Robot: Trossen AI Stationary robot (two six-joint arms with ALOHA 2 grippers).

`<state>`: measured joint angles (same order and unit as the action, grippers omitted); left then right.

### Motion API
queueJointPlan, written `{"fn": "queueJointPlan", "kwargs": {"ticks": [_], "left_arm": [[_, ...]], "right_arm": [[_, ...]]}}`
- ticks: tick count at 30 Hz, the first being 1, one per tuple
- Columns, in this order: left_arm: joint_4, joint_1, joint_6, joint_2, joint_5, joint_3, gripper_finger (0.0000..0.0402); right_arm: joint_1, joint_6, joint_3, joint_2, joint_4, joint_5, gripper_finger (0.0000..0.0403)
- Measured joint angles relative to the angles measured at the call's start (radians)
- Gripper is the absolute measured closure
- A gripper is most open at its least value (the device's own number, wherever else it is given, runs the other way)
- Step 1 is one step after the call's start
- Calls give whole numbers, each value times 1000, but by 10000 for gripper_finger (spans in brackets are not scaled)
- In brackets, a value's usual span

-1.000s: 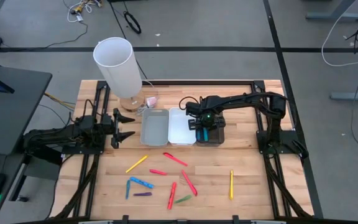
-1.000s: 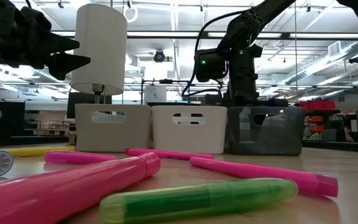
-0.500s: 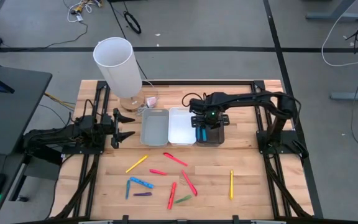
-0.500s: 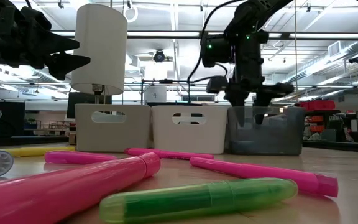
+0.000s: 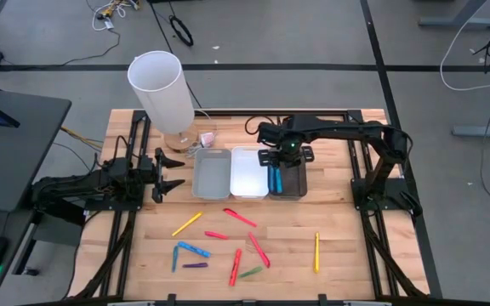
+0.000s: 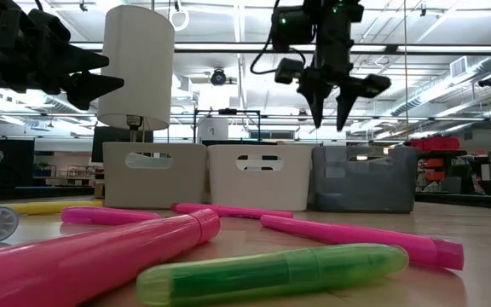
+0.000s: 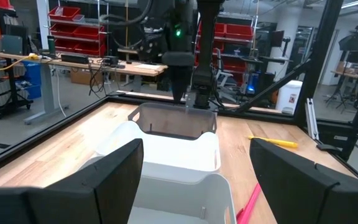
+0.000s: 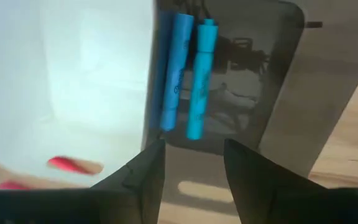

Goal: Pick & Place Markers
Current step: Put the orange marker pen into the black bin

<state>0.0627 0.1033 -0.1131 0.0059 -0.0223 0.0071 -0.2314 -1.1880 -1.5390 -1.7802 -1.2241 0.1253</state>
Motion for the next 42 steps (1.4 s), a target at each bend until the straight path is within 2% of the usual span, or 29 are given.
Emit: {"fn": "queueJointPlan", "kwargs": {"ticks": [8, 13, 26, 42], "left_arm": [[0, 0, 0, 0, 0, 0, 99], [0, 0, 0, 0, 0, 0, 99], [0, 0, 0, 0, 0, 0, 99], [0, 0, 0, 0, 0, 0, 99]], "right_arm": [[37, 36, -129, 0, -110, 2, 238], [46, 132, -199, 0, -150, -5, 238], [116, 610, -334, -1, -231, -8, 238], [285, 1130, -346, -1, -285, -5, 238]]}}
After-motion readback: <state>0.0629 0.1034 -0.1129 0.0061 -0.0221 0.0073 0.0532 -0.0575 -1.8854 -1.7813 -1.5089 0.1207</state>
